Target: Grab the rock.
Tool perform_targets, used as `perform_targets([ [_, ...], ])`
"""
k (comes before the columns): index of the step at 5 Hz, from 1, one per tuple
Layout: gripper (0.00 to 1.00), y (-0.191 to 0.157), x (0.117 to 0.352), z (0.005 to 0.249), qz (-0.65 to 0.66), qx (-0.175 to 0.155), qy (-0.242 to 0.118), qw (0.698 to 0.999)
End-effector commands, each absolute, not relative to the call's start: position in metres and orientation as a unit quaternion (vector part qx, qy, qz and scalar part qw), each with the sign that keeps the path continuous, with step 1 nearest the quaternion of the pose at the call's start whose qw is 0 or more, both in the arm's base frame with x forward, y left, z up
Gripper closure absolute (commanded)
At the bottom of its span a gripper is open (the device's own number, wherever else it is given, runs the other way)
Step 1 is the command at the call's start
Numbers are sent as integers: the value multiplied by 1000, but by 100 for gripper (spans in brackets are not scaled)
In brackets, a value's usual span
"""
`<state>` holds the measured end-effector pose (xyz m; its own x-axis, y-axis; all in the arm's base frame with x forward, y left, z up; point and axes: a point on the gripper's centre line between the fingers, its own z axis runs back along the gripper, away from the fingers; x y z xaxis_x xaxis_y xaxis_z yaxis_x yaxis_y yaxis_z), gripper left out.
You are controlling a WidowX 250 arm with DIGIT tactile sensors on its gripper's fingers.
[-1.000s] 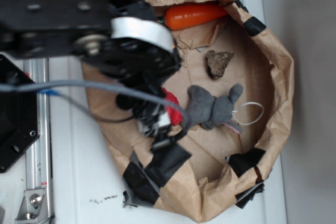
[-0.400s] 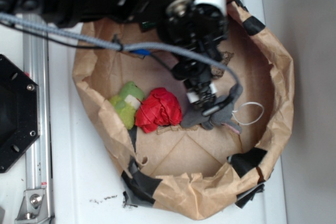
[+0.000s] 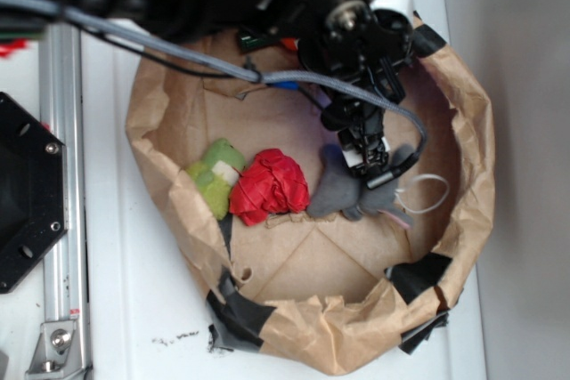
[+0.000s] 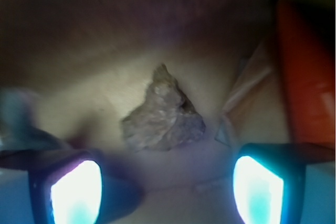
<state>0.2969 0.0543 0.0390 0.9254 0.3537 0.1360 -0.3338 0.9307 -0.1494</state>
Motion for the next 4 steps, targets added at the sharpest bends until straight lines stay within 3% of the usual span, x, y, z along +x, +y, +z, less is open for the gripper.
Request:
perform_targets([
  [1, 0, 55, 319, 33, 152, -36, -118, 981],
  [3, 0, 64, 339, 35, 157, -27, -124, 979],
  [4, 100, 62, 335, 31, 147, -6, -89, 985],
])
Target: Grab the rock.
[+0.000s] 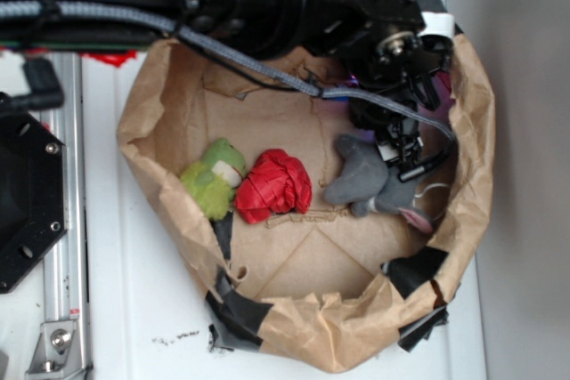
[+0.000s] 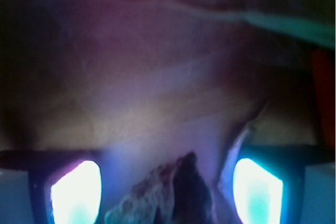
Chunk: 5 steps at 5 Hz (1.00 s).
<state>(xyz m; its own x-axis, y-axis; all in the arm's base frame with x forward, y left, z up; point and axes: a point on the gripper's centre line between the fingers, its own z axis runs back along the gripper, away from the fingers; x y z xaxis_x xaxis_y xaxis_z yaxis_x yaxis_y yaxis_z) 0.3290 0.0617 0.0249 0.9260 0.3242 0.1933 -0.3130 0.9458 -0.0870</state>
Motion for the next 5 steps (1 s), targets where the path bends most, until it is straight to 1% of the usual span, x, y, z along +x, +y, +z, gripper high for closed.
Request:
perform_targets([
  [1, 100, 56, 330, 42, 135, -9, -59, 989],
  [2, 100, 49, 318, 78, 102, -27, -52, 993],
  [3, 100, 47, 294, 128, 73, -15, -86, 993],
  [4, 100, 41, 279, 177, 95, -26, -124, 987],
  [5, 100, 39, 273, 194, 95, -55, -137, 984],
])
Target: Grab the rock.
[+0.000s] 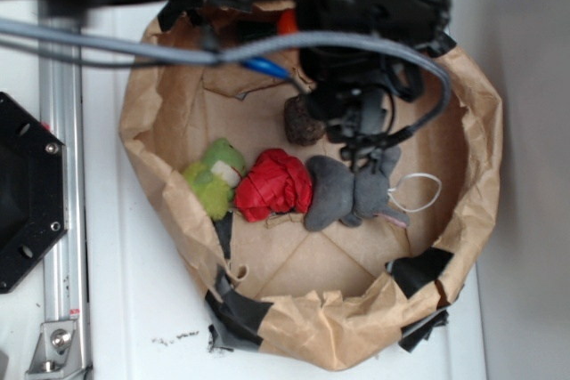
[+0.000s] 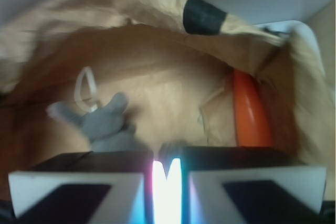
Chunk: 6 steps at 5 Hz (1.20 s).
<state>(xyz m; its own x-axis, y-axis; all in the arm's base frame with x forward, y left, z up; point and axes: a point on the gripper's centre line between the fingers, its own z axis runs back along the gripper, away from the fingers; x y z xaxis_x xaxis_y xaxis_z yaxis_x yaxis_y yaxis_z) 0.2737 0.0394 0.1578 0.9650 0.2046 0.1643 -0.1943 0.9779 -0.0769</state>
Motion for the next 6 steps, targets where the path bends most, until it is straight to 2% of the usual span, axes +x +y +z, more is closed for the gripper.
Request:
perform_targets([
  [1, 0, 47, 269, 177, 44, -59, -106, 992],
  [2, 0, 46, 276, 138, -77, -60, -80, 992],
  [3, 0, 40, 277, 114, -199, -64, -55, 976],
  [4, 0, 36, 274, 95, -320, -39, -19, 946],
  [5, 0, 40, 273, 78, -407, -5, -7, 913],
  [6, 0, 39, 270, 58, -442, 4, 23, 897],
])
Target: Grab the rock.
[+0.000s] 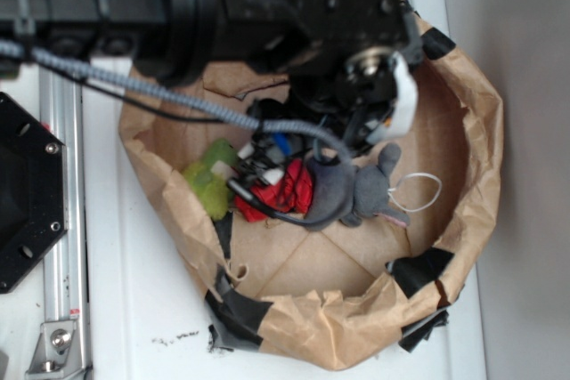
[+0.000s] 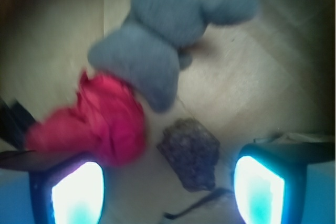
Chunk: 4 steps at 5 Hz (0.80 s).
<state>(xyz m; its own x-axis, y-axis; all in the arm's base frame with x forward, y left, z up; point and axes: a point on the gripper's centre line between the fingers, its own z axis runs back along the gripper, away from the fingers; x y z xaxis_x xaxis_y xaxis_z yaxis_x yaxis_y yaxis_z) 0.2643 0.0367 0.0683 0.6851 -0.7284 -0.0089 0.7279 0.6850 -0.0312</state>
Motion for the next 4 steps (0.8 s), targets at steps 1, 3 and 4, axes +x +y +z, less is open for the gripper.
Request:
perform_targets([
  [1, 0, 41, 267, 58, -457, 6, 15, 889],
  [3, 0, 37, 274, 26, -443, 30, 12, 896],
  [4, 0, 37, 279, 19, -429, 54, 26, 901],
])
